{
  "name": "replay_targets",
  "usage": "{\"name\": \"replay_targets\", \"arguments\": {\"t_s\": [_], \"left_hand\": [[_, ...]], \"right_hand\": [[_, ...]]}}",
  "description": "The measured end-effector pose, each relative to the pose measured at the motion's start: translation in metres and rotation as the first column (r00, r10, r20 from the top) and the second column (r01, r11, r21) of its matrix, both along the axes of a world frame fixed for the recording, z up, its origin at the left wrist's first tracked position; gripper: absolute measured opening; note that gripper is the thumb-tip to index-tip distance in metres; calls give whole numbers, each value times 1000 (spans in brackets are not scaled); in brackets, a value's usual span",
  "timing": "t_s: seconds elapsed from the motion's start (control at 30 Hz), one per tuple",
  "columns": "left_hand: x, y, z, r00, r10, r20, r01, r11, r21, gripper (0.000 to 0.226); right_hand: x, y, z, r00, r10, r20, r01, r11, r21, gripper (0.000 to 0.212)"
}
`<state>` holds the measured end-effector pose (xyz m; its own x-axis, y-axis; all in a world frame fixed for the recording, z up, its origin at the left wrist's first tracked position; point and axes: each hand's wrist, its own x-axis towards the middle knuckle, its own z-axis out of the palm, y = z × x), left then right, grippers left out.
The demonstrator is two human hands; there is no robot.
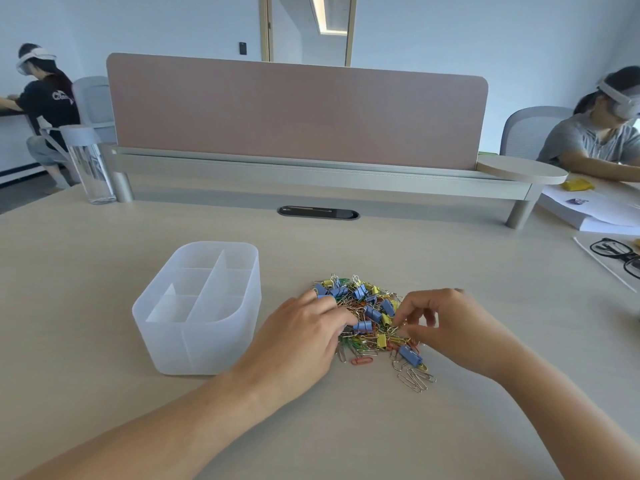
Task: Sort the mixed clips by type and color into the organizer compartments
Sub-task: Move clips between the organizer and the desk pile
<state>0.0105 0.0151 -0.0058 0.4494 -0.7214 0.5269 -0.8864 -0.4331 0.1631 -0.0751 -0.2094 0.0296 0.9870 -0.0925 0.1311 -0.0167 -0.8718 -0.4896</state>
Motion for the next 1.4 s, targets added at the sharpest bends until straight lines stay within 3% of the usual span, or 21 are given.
{"name": "replay_targets", "arguments": {"t_s": [0.2, 0.43, 0.63, 0.9, 1.13, 1.23, 1.4], "left_hand": [[-2, 1, 2, 997, -33, -69, 33, 999, 3, 41], [0, -5, -5, 998, -68, 20, 66, 996, 56, 64], [-7, -3, 3, 996, -92, -1, 92, 995, -31, 39], [-7, -9, -3, 999, -38, 28, 39, 999, -19, 28], [-1, -16, -10, 980, -61, 190, 52, 997, 51, 15], [1, -16, -12, 983, -50, 177, 40, 998, 56, 23], [2, -16, -12, 986, -51, 159, 46, 998, 36, 15]], "right_hand": [[1, 2, -2, 999, 35, -36, -40, 987, -159, 6], [4, 1, -9, 998, 42, 42, -31, 971, -236, 10], [5, -1, -11, 996, 33, 77, -11, 963, -270, 8], [7, 2, -11, 999, 50, 20, -41, 953, -299, 6], [6, 4, -13, 996, 86, -18, -87, 940, -330, 10], [5, 5, -12, 994, 108, -16, -107, 935, -337, 10], [6, 4, -10, 993, 113, 22, -101, 946, -308, 16]]}}
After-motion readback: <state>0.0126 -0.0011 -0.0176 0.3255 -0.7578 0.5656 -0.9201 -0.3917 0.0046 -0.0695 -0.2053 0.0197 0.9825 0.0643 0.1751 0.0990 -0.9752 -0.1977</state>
